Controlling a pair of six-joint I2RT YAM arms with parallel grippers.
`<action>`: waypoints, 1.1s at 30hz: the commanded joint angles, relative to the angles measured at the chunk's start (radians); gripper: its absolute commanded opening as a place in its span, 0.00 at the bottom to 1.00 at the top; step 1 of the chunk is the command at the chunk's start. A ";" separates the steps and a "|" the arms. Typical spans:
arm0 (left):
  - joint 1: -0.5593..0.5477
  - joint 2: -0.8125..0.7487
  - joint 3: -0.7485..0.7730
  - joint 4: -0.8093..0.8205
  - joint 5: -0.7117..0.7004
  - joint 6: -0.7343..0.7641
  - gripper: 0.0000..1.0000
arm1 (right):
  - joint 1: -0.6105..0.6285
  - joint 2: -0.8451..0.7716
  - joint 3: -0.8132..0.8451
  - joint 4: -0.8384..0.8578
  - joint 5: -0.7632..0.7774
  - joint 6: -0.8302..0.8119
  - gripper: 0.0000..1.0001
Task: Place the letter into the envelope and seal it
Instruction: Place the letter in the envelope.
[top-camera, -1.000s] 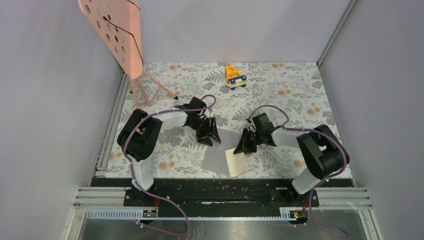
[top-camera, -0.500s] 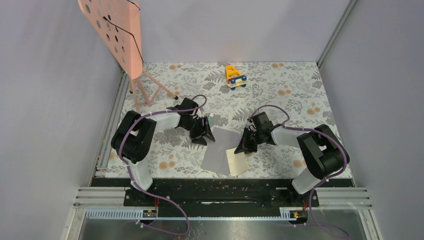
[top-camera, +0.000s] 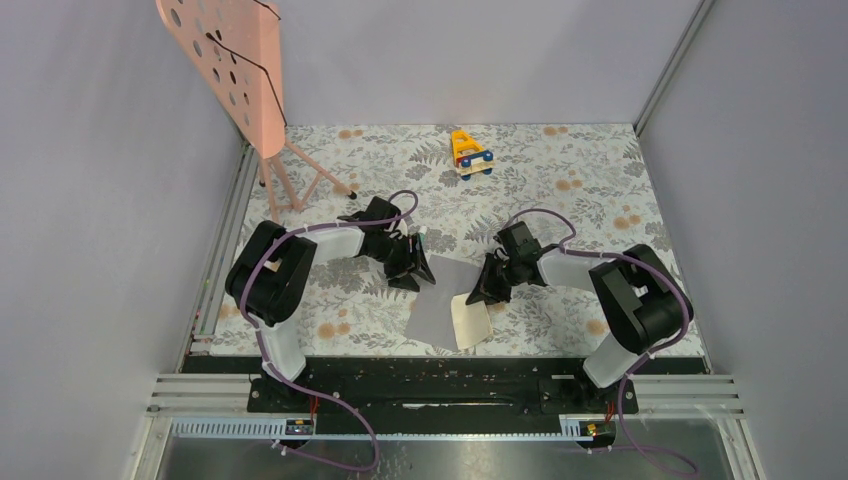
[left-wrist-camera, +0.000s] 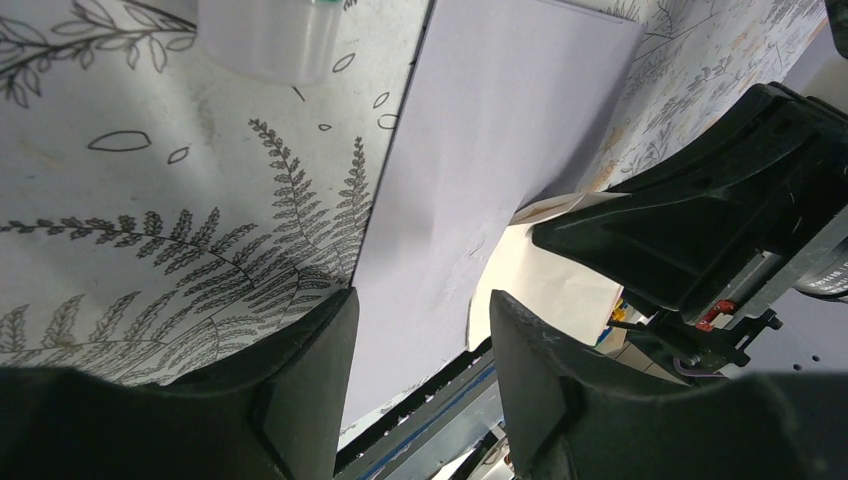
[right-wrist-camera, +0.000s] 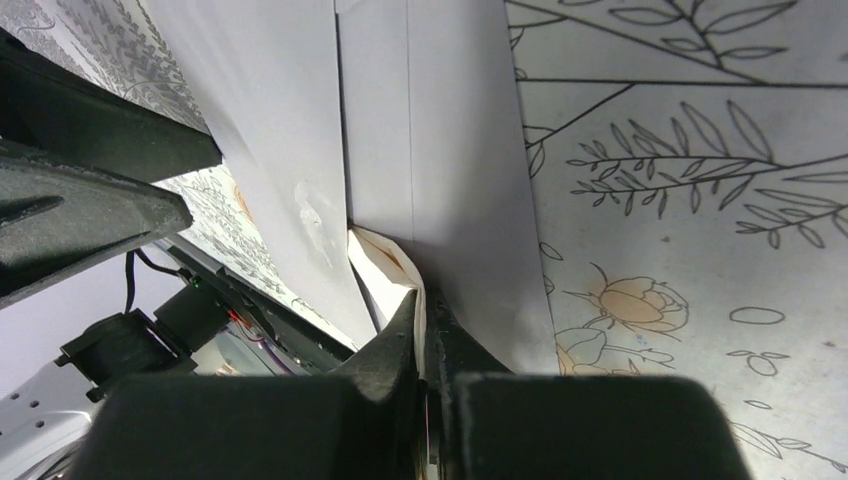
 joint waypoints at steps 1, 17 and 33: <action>-0.007 0.023 -0.008 0.032 0.000 0.005 0.53 | 0.014 0.015 0.023 0.025 0.026 0.035 0.00; -0.010 0.017 -0.001 0.034 0.020 0.010 0.53 | 0.018 -0.013 -0.012 0.225 0.094 0.126 0.00; -0.011 0.012 0.008 0.033 0.033 0.014 0.53 | 0.024 -0.011 -0.031 0.381 0.115 0.164 0.31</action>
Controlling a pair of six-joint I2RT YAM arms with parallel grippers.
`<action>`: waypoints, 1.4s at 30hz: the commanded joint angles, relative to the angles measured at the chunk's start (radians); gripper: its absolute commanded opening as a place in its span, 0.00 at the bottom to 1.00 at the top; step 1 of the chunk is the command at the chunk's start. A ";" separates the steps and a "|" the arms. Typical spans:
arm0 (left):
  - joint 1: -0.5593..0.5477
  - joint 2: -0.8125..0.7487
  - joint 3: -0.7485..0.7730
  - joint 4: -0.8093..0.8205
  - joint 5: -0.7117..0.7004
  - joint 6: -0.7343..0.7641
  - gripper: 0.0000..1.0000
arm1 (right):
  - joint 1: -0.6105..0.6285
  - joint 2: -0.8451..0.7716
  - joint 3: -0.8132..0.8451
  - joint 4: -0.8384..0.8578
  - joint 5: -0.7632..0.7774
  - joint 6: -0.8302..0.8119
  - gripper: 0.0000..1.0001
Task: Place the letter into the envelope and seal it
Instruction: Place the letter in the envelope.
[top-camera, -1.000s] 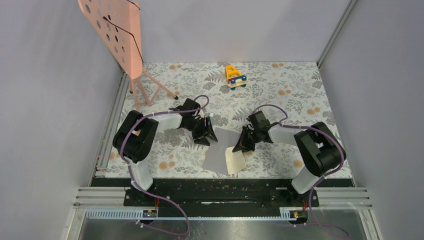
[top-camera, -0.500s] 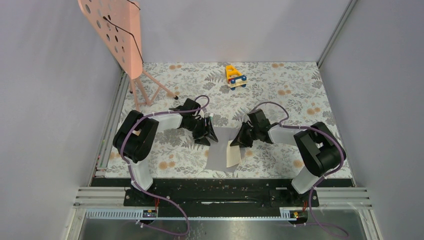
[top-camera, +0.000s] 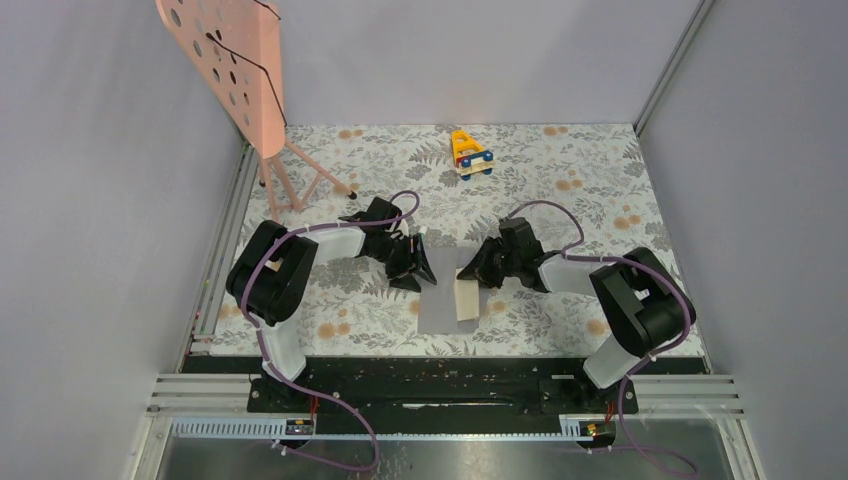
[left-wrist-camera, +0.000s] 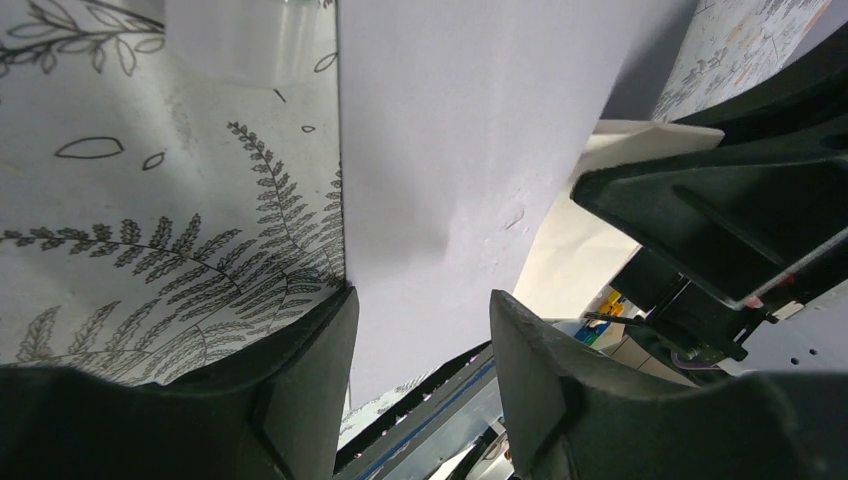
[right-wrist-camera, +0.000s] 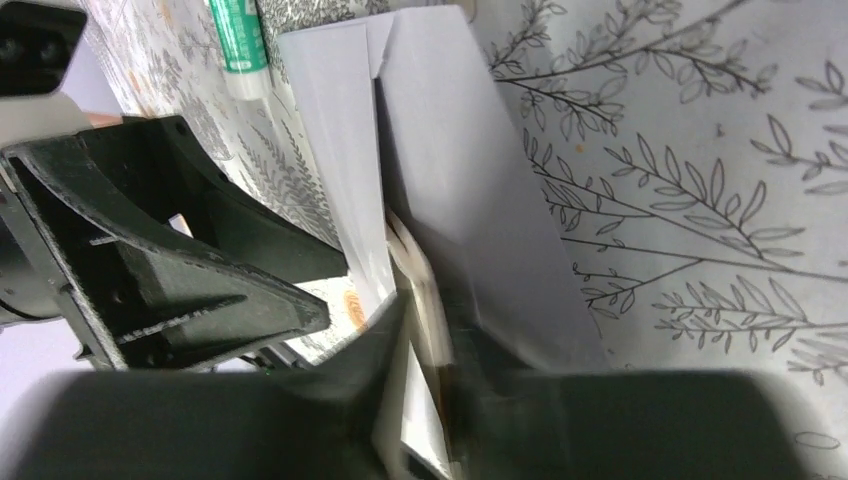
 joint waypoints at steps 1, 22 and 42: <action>-0.006 0.002 0.007 0.022 0.018 0.014 0.53 | 0.012 -0.006 0.027 0.024 -0.019 -0.018 0.41; -0.006 0.008 -0.005 0.033 -0.005 0.008 0.53 | -0.003 -0.173 -0.078 -0.211 -0.038 -0.130 0.20; -0.054 0.042 0.044 0.031 0.068 0.004 0.53 | 0.000 -0.006 -0.027 0.040 -0.089 -0.005 0.06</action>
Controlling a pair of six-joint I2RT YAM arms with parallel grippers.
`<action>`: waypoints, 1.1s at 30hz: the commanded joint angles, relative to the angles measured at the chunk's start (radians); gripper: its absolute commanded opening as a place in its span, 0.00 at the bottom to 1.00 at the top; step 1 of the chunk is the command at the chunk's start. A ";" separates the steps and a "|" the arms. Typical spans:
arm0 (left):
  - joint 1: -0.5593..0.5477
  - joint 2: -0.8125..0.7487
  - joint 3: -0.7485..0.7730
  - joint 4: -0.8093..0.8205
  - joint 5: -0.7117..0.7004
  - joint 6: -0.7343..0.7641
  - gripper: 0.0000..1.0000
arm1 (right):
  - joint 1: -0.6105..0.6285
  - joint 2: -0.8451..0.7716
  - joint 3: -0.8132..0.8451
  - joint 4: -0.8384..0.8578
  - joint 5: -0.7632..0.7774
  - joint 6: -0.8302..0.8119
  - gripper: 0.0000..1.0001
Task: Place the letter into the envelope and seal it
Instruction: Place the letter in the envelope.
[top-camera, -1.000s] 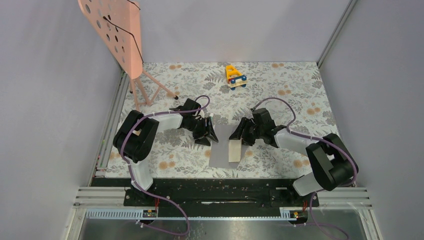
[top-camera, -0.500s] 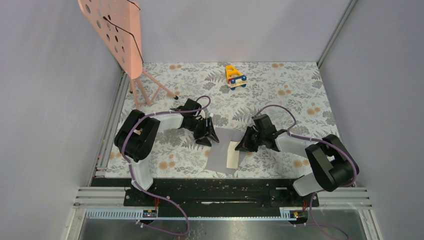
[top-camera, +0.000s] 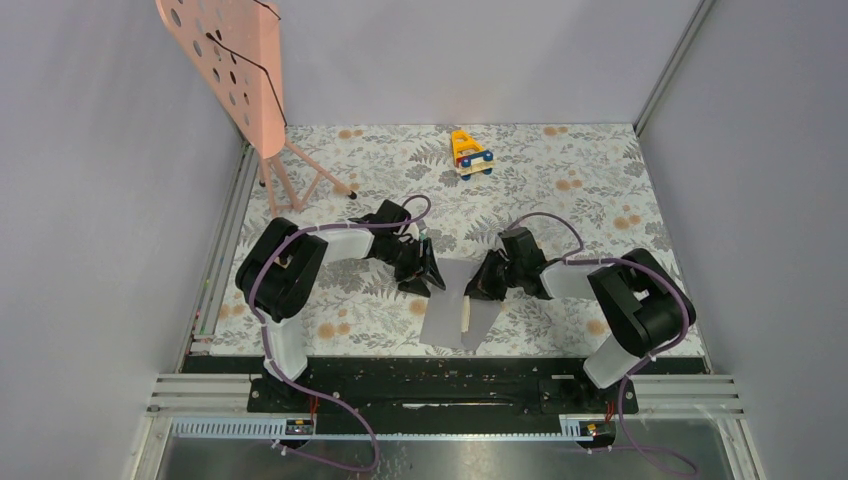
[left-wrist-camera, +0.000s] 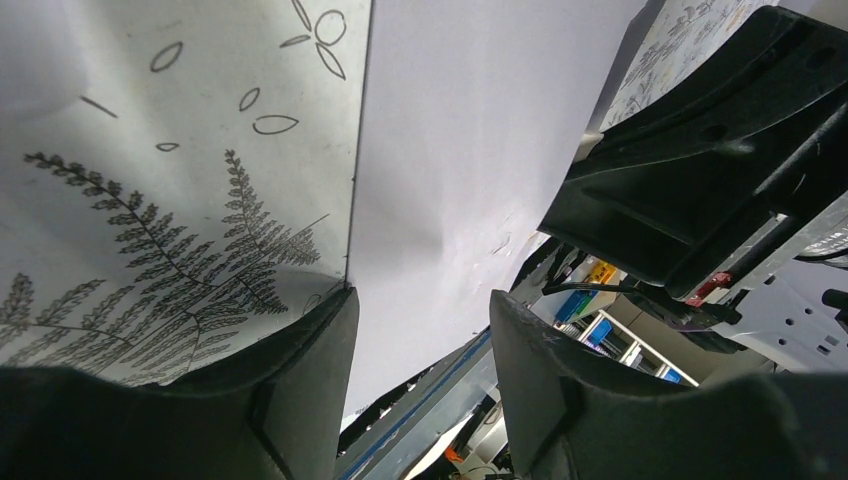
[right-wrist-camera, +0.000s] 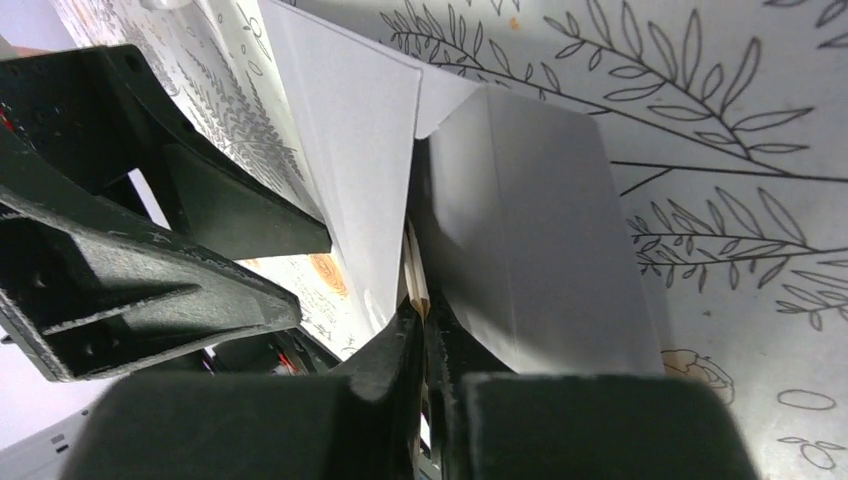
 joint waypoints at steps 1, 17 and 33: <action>-0.009 -0.010 0.025 -0.001 -0.014 0.004 0.53 | 0.001 -0.026 0.048 0.011 0.015 -0.016 0.15; -0.002 -0.078 0.011 -0.010 -0.048 -0.009 0.53 | -0.001 -0.203 0.138 -0.541 0.172 -0.283 0.64; -0.114 -0.067 0.094 -0.065 -0.033 0.031 0.52 | -0.094 -0.433 -0.041 -0.525 0.301 -0.245 0.64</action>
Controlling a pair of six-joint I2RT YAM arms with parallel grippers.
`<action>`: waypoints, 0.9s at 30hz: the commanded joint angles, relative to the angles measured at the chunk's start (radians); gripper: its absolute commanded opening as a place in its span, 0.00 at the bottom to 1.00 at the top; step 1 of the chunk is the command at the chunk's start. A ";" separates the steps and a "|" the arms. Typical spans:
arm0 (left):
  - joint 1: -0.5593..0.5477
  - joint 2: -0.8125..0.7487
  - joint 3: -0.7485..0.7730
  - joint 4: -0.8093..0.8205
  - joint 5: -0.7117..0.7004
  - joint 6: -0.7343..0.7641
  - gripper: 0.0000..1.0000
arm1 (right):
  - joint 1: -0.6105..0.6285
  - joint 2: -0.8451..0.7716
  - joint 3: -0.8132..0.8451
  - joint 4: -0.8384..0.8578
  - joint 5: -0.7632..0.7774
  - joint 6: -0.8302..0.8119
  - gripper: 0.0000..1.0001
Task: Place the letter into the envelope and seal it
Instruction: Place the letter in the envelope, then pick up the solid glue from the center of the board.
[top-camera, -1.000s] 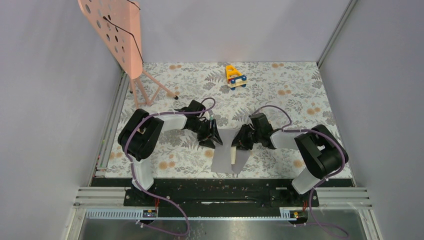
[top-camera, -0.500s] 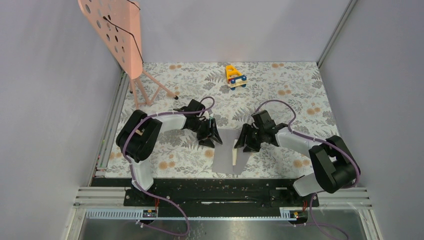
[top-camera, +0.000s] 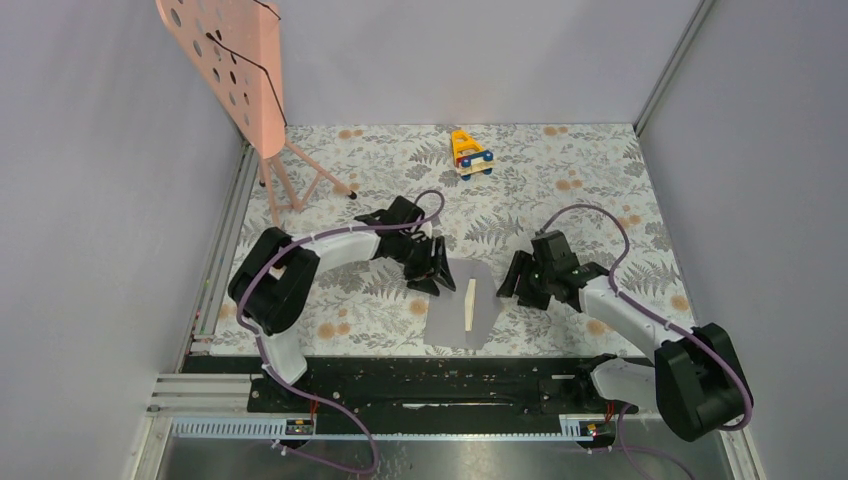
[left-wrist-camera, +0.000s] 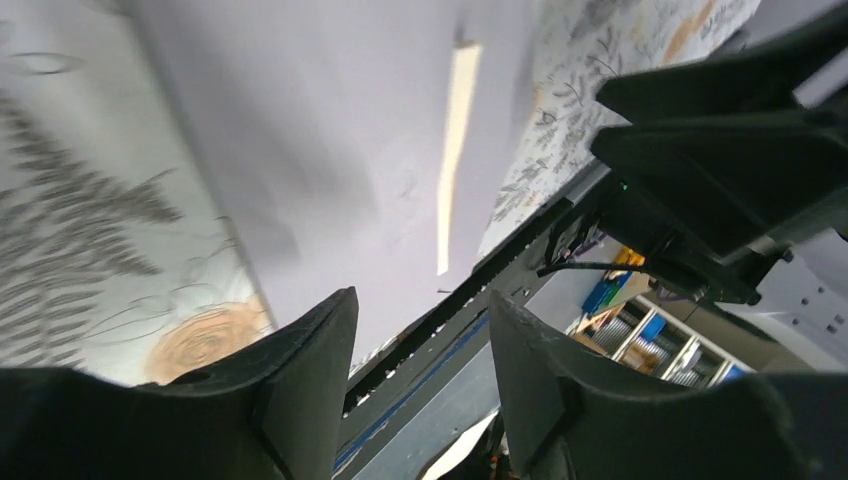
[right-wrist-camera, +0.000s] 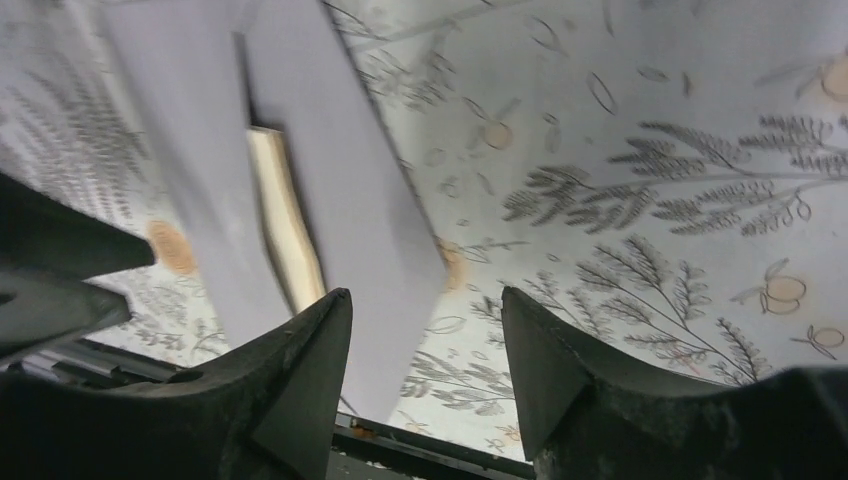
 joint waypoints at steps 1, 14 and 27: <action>-0.052 0.033 0.050 0.040 0.033 0.010 0.52 | -0.019 0.020 -0.053 0.041 -0.033 0.033 0.65; -0.068 0.222 0.108 0.106 0.015 -0.062 0.52 | -0.019 -0.057 -0.086 0.086 -0.023 0.108 0.05; -0.065 0.125 0.567 -0.153 -0.089 0.105 0.52 | -0.026 -0.204 0.094 -0.148 0.197 -0.003 0.00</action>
